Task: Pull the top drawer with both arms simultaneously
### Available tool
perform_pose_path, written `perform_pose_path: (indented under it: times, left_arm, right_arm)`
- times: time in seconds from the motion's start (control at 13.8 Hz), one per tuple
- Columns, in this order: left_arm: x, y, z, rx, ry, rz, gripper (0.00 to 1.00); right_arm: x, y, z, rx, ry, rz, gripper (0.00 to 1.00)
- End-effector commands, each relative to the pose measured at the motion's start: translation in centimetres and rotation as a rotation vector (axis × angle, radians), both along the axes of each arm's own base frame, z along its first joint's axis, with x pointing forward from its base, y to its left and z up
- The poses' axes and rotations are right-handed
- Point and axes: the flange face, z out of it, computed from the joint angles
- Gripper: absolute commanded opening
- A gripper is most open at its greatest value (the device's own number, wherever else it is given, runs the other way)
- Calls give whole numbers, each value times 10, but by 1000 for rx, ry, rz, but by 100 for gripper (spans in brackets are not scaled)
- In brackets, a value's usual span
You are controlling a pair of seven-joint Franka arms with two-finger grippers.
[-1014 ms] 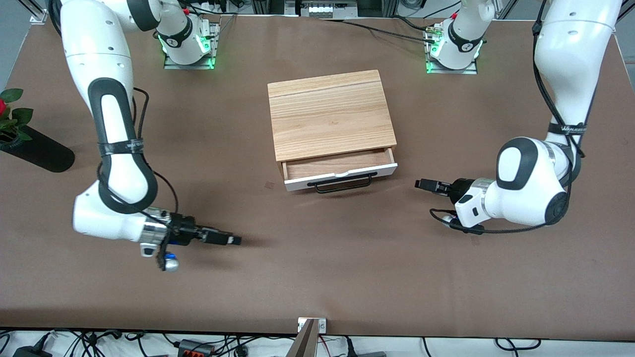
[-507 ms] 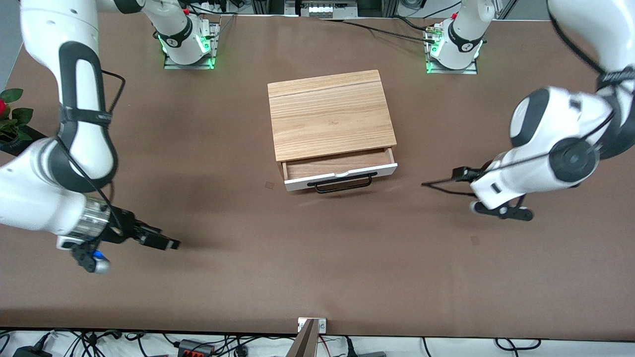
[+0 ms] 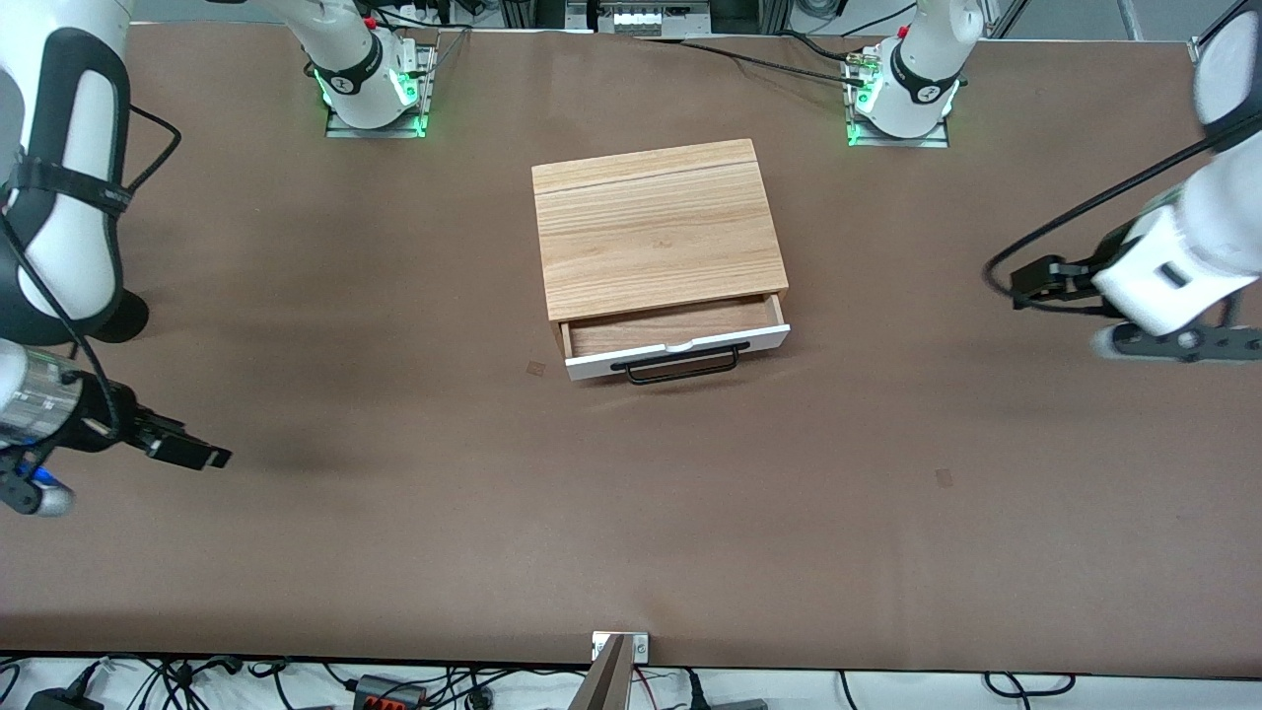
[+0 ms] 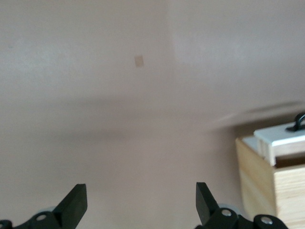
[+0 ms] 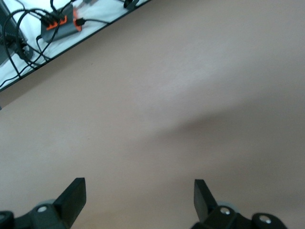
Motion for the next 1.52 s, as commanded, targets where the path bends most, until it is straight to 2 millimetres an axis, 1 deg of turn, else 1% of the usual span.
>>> perform_pose_path:
  times: [0.0, 0.14, 0.22, 0.29, 0.43, 0.51, 0.58, 0.65, 0.72, 0.8, 0.87, 0.94, 1.01, 1.09, 1.16, 1.23, 1.3, 1.45]
  left_arm:
    - [-46, 17, -3, -10, -85, -16, 100]
    - [-62, 22, -3, 54, -116, -59, 100]
    - [-66, 19, -3, 65, -114, -68, 100]
    - [-72, 19, -7, 67, -101, -61, 100]
    - [-70, 15, -11, 62, -86, -84, 100]
    - [-68, 20, -12, 61, -81, -75, 100]
    - [-67, 22, -14, 61, -76, -69, 100]
    - [-67, 22, -14, 61, -75, -65, 100]
    - [-67, 22, -14, 61, -75, -64, 100]
    - [-67, 20, -13, 60, -77, -65, 100]
    - [-67, 19, -13, 60, -77, -62, 100]
    - [-67, 18, -13, 60, -77, -65, 100]
    - [-67, 17, -13, 60, -76, -65, 100]
    - [-68, 17, -14, 61, -62, -64, 100]
    - [-69, 16, -11, 61, -59, -64, 100]
    - [-69, 17, -12, 59, -57, -62, 100]
    - [-68, 17, -12, 58, -57, -62, 100]
    - [-69, 14, -12, 21, -53, -42, 100]
  right_arm:
    - [-47, -20, 35, -33, 23, -19, 100]
    - [-72, -16, 31, -112, -6, 32, 100]
    - [-77, -3, 26, -144, -49, 74, 100]
    - [-86, 5, 27, -178, -62, 114, 100]
    - [-104, 4, 33, -183, -51, 136, 100]
    - [-118, 5, 38, -178, -38, 139, 100]
    - [-135, 6, 37, -170, 18, 144, 100]
    - [-151, 6, 29, -159, 113, 142, 100]
    - [-156, 6, 29, -179, 145, 162, 100]
    - [-156, 5, 38, -183, 132, 162, 100]
    - [-158, 2, 52, -188, 107, 162, 100]
    - [-159, -1, 59, -187, 88, 155, 100]
    - [-159, -12, 58, -184, 84, 132, 100]
    - [-161, -12, 60, -183, 88, 129, 100]
    - [-171, -4, 70, -192, 89, 138, 100]
    - [-180, 16, 71, -213, 89, 173, 100]
    - [-187, 27, 81, -237, 82, 170, 100]
    - [-192, 43, 95, -238, 76, 74, 100]
